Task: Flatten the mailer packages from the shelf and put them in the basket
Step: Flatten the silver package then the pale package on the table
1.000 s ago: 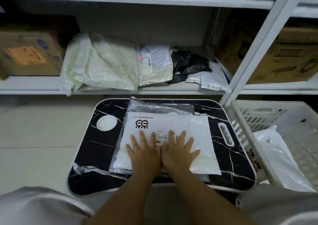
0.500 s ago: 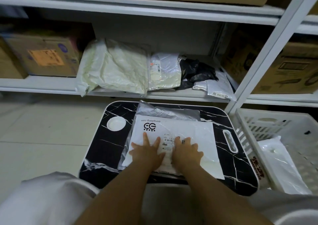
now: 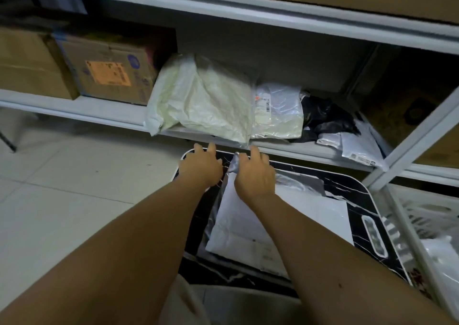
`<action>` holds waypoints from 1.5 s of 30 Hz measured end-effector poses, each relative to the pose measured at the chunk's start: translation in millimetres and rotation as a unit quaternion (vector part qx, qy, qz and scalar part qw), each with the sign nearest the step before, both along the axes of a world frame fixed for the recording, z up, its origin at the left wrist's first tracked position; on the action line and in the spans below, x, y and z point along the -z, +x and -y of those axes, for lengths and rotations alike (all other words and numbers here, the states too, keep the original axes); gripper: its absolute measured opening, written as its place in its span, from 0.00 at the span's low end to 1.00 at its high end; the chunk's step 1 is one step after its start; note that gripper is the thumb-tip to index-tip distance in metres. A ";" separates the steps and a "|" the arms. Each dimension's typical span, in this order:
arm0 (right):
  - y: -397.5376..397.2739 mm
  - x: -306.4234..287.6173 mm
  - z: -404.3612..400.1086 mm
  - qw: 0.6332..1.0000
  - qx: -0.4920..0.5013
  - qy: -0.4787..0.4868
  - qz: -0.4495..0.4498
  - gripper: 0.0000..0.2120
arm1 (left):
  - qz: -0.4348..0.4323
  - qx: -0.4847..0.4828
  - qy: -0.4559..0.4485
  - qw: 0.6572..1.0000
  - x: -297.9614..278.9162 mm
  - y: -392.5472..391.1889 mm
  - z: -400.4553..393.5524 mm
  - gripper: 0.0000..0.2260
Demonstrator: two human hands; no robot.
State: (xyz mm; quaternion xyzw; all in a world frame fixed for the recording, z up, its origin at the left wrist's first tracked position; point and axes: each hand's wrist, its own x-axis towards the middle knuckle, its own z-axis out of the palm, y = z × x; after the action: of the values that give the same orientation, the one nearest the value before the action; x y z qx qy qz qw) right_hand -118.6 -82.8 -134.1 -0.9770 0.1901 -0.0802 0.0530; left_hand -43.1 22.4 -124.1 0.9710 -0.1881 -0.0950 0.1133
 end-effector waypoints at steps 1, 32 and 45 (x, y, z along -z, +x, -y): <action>9.6 -2.8 -2.6 1.000 -0.012 -0.005 0.003 0.22 | 0.005 -0.018 -0.010 1.000 1.6 8.0 -3.3 0.22; 96.3 -67.7 -17.2 0.963 -0.061 0.045 0.257 0.21 | 0.020 -0.086 -0.186 0.979 4.1 19.6 -24.2 0.15; -56.3 -109.0 25.8 0.950 0.015 0.039 0.309 0.11 | -0.419 -0.289 -0.690 0.514 -52.7 -60.3 -45.0 0.28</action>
State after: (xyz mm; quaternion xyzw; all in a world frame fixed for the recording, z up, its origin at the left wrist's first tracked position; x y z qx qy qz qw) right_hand -174.9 -108.6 -25.1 -0.8984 0.1821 -0.3719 0.1464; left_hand -103.4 67.4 -71.4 0.4360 0.1660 -0.2934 0.8345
